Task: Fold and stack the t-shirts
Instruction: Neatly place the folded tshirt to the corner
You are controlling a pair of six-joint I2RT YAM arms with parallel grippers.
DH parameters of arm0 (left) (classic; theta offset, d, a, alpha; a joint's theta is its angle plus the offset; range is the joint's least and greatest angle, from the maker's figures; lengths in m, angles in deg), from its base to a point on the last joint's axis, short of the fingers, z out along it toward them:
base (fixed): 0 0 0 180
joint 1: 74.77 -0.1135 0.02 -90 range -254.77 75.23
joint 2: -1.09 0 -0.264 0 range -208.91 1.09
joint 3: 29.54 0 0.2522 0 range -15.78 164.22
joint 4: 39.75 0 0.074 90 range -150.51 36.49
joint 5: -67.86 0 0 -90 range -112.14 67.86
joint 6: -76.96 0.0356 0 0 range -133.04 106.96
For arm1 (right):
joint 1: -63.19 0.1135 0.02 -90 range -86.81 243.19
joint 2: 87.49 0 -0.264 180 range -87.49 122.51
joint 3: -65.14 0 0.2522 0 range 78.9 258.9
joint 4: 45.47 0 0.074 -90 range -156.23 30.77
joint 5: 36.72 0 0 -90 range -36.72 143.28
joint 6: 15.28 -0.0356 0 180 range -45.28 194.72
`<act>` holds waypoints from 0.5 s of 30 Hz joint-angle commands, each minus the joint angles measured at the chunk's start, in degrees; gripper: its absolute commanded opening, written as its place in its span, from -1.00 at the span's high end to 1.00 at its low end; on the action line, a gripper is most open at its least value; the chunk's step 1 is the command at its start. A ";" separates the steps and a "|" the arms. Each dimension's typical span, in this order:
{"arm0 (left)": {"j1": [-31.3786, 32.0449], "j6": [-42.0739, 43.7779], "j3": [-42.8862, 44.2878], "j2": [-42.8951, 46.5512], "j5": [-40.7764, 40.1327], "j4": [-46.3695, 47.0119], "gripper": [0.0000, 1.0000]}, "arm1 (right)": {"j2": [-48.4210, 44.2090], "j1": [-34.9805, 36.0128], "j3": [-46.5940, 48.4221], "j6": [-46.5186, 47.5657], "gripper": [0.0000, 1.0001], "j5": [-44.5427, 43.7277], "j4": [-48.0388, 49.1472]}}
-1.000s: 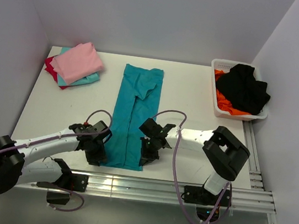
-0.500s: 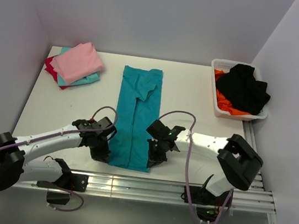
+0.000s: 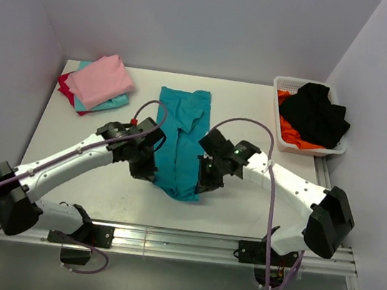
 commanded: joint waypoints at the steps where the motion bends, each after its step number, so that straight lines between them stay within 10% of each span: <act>1: -1.56 4.67 5.20 -3.47 -2.74 -2.51 0.99 | 2.17 -4.16 5.32 3.38 1.00 -2.16 -3.65; 15: -16.33 19.88 22.51 -17.00 1.38 -1.11 0.99 | 21.48 -14.80 28.69 12.79 1.00 -2.16 -9.01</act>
